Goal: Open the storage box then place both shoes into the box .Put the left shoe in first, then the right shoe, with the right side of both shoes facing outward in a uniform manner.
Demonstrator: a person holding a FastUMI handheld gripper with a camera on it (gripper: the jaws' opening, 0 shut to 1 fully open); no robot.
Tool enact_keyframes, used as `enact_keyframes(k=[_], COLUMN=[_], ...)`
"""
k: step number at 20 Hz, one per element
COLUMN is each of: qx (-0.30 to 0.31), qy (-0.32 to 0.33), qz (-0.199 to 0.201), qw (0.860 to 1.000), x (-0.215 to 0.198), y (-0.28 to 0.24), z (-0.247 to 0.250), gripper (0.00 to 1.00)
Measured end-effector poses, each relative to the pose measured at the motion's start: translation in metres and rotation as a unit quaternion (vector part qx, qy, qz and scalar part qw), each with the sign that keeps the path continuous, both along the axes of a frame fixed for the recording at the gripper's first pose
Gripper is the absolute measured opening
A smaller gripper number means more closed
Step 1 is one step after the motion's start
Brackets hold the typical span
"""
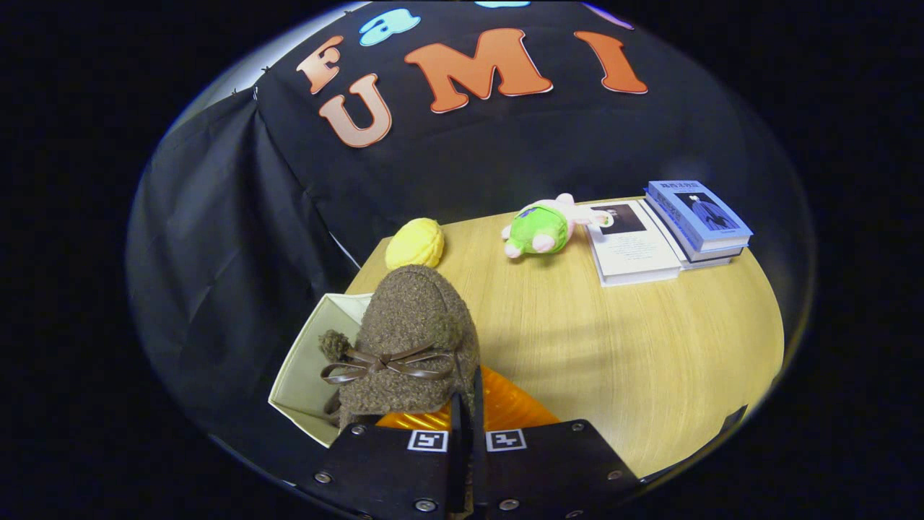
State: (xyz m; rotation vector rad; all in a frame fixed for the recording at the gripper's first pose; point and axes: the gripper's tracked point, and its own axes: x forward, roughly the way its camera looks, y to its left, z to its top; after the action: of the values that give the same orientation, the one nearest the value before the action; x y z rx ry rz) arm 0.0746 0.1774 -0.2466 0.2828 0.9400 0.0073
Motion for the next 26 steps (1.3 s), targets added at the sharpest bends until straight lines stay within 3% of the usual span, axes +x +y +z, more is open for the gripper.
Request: enact_keyframes(k=[12,22,26], qx=[0.034,0.015,-0.003], qy=[-0.002,0.046,0.058], qz=[0.008,0.016,-0.005], qw=[0.999,0.999,0.998], x=[0.048,0.042,0.041], y=[0.09,0.14,0.141], z=[0.024,-0.02,-0.04], gripper=[0.05,0.05,0.05])
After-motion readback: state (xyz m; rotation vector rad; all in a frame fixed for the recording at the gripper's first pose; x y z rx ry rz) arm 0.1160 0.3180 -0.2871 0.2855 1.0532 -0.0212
